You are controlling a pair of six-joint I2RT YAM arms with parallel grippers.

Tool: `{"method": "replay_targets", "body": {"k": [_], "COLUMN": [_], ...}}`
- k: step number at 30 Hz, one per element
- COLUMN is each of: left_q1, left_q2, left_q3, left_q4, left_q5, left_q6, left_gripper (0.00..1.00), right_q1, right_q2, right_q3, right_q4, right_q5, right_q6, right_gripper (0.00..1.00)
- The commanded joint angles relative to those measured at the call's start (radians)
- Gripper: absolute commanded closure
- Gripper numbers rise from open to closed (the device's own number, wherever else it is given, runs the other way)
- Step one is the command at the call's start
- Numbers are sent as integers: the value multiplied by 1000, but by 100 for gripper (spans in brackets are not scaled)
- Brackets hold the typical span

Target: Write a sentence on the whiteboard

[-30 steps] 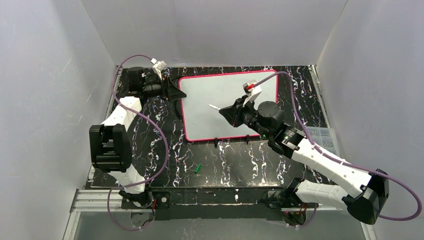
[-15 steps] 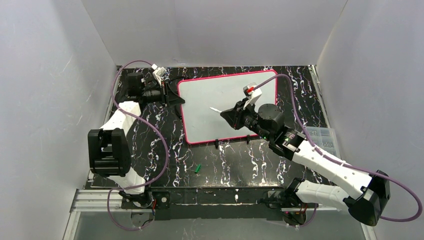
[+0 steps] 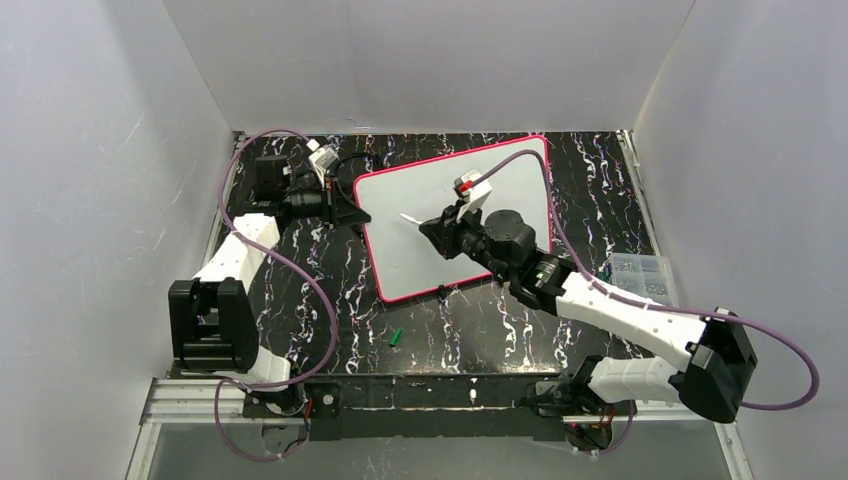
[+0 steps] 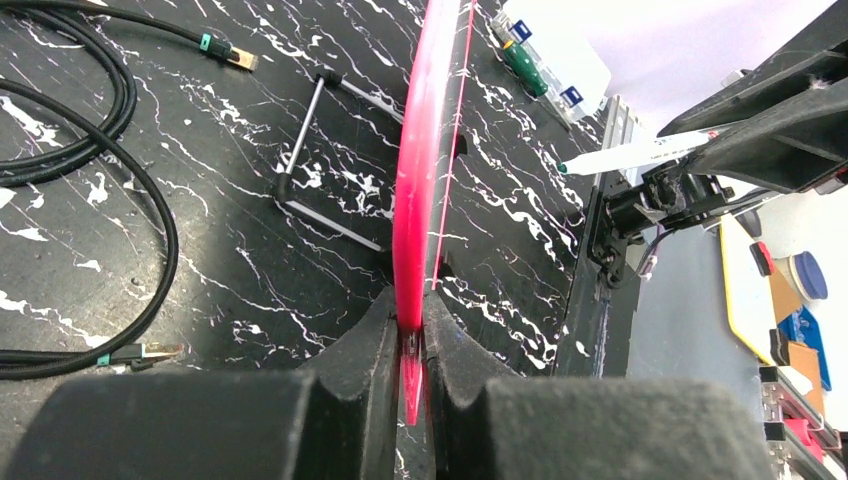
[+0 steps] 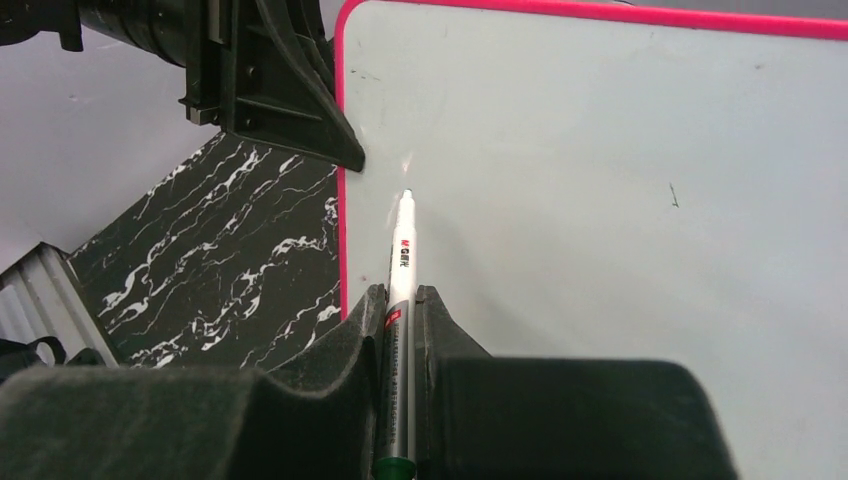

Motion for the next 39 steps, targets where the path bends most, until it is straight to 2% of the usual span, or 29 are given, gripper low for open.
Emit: {"method": "replay_targets", "body": {"k": [1,15,39], "left_q1": [-9,-23,-25], "left_q2": [-65,-81,-85], "left_q3": [-23,-16,-7], "left_q4": [-63,-118,-142], "left_q5": [-36,-78,-80], "left_q6": [87,155,173], "left_gripper": [100,100,100], "right_q1": [28,73,91], "right_q2": [36,188,283], "right_q3": [68,177,247], "right_q4": [173,233,272], "right_q5": [77,109,133], "right_q6": [-68,-144,-175], "right_gripper": [99,99,99]}}
